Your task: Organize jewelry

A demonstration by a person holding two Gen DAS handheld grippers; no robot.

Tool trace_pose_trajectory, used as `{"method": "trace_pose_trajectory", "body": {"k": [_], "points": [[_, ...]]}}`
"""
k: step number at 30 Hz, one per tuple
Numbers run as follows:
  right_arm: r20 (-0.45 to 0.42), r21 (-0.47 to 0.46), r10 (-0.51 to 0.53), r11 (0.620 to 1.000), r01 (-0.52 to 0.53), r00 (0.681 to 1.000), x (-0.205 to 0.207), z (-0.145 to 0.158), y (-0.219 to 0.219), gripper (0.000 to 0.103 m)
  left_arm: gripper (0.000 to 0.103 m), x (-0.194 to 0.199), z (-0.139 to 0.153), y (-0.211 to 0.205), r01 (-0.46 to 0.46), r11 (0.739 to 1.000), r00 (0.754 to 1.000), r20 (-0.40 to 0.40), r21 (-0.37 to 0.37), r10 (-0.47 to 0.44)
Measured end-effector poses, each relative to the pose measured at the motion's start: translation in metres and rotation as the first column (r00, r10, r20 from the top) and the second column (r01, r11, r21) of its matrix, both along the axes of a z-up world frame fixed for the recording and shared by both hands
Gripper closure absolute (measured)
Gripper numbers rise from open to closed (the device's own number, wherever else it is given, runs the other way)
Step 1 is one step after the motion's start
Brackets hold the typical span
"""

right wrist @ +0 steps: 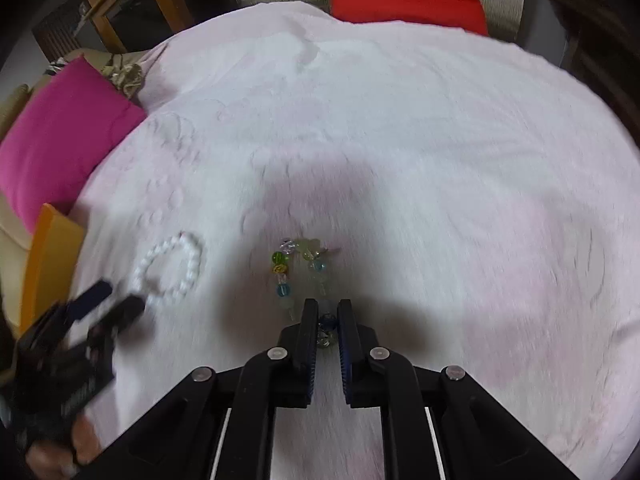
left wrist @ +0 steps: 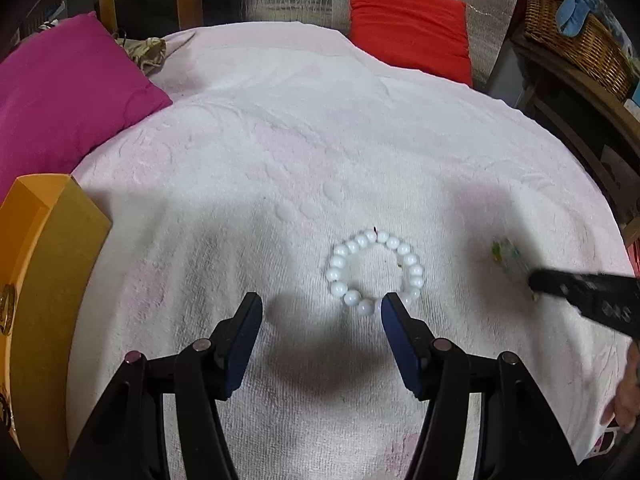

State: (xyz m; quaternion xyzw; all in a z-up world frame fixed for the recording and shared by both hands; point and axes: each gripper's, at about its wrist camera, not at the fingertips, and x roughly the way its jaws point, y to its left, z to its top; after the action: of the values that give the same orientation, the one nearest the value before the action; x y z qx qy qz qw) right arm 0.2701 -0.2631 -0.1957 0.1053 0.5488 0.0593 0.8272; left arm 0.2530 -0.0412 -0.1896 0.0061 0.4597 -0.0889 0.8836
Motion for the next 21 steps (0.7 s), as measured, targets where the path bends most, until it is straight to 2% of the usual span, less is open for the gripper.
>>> {"method": "trace_pose_trajectory", "body": {"k": [3, 7, 14, 21], "points": [[-0.005, 0.054, 0.008, 0.999, -0.007, 1.000, -0.011, 0.008, -0.010, 0.092, 0.040, 0.000, 0.002, 0.001, 0.002, 1.000, 1.000, 0.010, 0.003, -0.002], [0.022, 0.131, -0.052, 0.990, 0.049, 0.998, -0.019, 0.019, -0.025, 0.091, 0.040, 0.001, 0.002, -0.003, 0.017, 1.000, 1.000, 0.014, 0.015, -0.018], [0.037, 0.178, -0.106, 0.979, 0.097, 0.994, -0.022, 0.025, -0.041, 0.090, 0.040, 0.007, 0.000, -0.010, 0.038, 0.999, 0.999, -0.002, -0.002, -0.038], [0.041, 0.190, -0.158, 0.971, 0.147, 0.987, -0.027, 0.025, -0.049, 0.055, 0.040, 0.011, -0.007, -0.021, 0.061, 0.998, 0.998, -0.027, -0.009, -0.061]]}}
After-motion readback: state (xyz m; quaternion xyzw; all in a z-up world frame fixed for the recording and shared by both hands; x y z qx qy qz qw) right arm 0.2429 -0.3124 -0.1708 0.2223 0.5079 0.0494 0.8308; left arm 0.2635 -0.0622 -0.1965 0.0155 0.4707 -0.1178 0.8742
